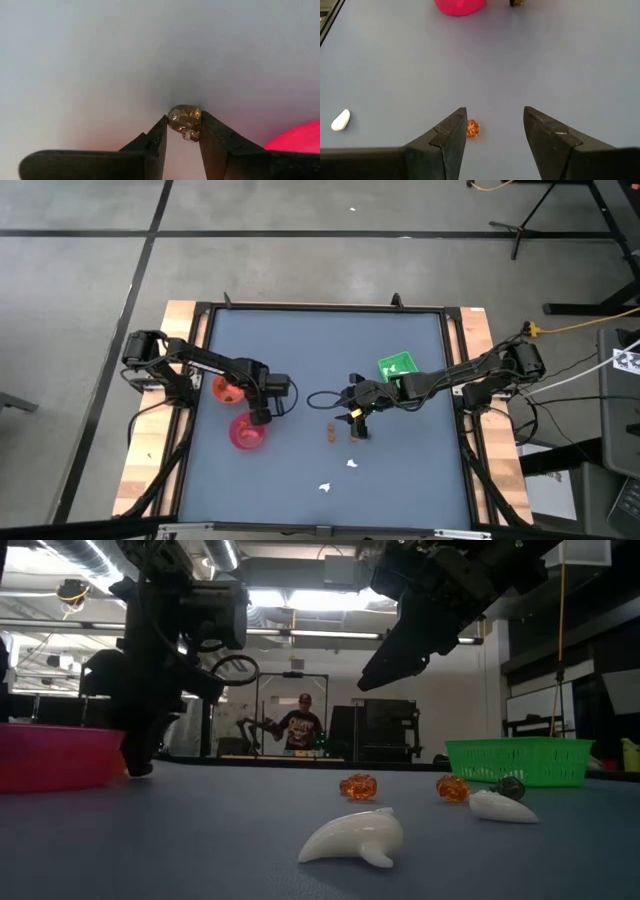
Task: Sort Halloween decoration
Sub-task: Put the black skull toy into the orange bowl
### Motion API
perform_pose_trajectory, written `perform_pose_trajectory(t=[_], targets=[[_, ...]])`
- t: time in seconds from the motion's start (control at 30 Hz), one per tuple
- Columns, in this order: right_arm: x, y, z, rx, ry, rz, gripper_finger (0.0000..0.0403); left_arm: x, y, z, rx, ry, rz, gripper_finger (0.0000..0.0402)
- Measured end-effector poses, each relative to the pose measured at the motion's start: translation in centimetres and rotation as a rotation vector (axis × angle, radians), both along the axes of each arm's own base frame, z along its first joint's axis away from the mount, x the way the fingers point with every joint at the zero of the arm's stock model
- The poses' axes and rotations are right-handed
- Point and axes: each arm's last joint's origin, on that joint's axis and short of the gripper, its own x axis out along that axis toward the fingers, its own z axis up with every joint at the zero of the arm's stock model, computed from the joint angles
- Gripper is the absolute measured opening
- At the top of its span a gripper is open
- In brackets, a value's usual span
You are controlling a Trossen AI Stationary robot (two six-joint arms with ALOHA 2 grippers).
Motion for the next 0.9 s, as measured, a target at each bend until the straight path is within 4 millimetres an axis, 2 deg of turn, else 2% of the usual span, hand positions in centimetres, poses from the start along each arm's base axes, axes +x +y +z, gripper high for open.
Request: perform_pose_trajectory(t=[0.67, 0.9], targets=[[0.0, 0.0, 0.0, 0.0, 0.0, 0.0, 0.0197, -0.2, -0.1, 0.2, -0.021, 0.02, 0.0, 0.0072], [0.0, 0.0, 0.0, 0.0, 0.0, 0.0, 0.0197, 0.8, 0.0, 2.1, -0.018, 0.016, -0.002, 0.0072]])
